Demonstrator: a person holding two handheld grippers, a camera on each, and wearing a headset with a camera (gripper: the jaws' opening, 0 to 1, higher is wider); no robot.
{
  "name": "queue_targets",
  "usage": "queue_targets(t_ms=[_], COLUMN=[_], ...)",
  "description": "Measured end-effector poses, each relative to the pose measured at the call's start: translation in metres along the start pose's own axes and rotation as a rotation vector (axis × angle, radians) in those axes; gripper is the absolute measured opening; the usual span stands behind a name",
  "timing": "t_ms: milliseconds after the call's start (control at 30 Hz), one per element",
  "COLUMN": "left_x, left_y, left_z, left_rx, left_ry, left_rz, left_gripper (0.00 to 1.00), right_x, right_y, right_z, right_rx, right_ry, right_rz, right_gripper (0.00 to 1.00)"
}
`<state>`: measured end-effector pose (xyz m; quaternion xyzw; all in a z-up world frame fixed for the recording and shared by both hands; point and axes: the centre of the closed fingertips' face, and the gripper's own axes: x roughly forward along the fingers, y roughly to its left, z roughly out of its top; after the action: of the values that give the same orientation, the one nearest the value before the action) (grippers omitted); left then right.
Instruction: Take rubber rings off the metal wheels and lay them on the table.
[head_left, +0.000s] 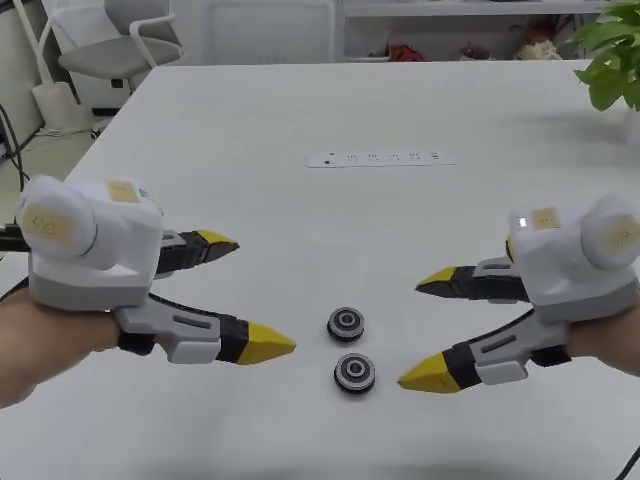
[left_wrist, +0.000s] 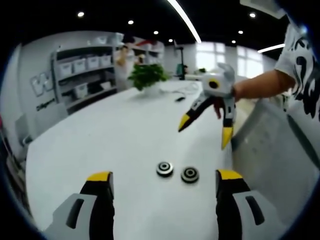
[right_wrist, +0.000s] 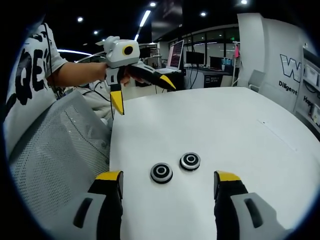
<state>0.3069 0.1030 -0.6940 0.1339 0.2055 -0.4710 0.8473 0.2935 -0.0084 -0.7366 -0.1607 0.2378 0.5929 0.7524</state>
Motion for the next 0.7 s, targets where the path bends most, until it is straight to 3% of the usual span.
queue_targets(t_ms=[333, 700], left_x=[0.016, 0.036], left_y=[-0.008, -0.018], left_z=[-0.005, -0.024], left_rx=[0.008, 0.012], left_ry=[0.003, 0.040], left_rz=[-0.040, -0.088], left_gripper=[0.81, 0.75], right_x=[0.014, 0.027], right_y=[0.001, 0.001], right_z=[-0.008, -0.023], right_rx=[-0.015, -0.031], right_ry=[0.009, 0.046], right_rz=[0.041, 0.073], right_gripper=[0.64, 0.52])
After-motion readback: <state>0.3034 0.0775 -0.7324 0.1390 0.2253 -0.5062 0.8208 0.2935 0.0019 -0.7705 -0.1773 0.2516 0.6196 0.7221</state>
